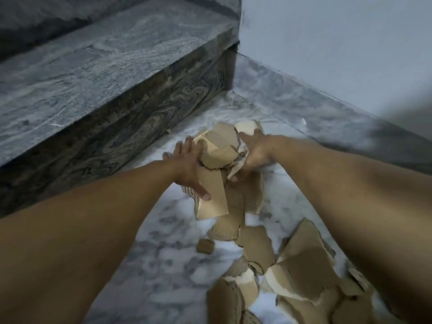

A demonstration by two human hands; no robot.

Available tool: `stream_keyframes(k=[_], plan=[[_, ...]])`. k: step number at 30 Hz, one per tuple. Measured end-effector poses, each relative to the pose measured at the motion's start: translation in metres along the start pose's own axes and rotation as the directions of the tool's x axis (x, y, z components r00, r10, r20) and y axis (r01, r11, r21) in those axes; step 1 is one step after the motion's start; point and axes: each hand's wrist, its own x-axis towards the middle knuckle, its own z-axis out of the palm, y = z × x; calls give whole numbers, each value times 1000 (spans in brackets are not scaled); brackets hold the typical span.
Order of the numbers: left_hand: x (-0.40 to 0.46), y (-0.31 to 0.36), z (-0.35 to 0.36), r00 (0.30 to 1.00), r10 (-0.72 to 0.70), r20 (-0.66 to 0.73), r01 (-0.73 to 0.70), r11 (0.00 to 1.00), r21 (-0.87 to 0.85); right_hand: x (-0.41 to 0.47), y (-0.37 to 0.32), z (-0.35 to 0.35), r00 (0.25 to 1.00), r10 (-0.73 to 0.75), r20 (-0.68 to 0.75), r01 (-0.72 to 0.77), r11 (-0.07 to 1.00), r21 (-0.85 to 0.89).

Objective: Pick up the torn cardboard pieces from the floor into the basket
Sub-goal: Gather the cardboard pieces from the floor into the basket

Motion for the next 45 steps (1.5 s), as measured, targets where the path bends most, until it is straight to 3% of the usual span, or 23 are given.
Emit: stream_keyframes(k=[3, 7, 15, 20, 25, 27, 30, 34, 37, 40, 42, 45], plan=[[-2, -1, 3, 1000, 7, -21, -7, 1000, 4, -1, -4, 11, 998, 28, -50, -32, 996, -83], [-13, 2, 8, 996, 35, -83, -34, 999, 14, -9, 0, 33, 987, -36, -157, 31, 999, -29], [-62, 30, 34, 981, 64, -185, -61, 998, 25, -67, 3, 61, 964, -139, -225, 147, 989, 19], [-97, 52, 59, 992, -11, -125, -7, 990, -142, -103, 11, 88, 981, -132, -145, 160, 967, 199], [-124, 63, 80, 984, -72, -163, 32, 971, -237, -138, 19, 98, 999, -9, -39, 30, 816, 578], [-132, 65, 84, 981, -84, -176, 58, 987, -149, -153, 20, 98, 999, 40, -10, -23, 757, 653], [-143, 65, 87, 986, -74, -149, 68, 997, -47, -172, 21, 98, 997, 77, -16, -49, 763, 645], [-152, 60, 88, 999, -21, 28, 24, 995, -93, -188, 31, 104, 996, 87, -18, -62, 824, 563], [-159, 64, 90, 997, -68, 31, 73, 972, -224, -196, 51, 115, 969, 207, -135, -129, 889, 439], [-164, 69, 94, 949, -305, -77, 252, 883, -395, -208, 81, 121, 885, 417, -205, -320, 867, 381], [-165, 70, 98, 888, -459, -12, 398, 783, -477, -220, 102, 125, 829, 547, -117, -460, 787, 412], [-162, 77, 104, 833, -542, 107, 486, 625, -611, -245, 128, 140, 740, 672, -30, -577, 656, 487]])
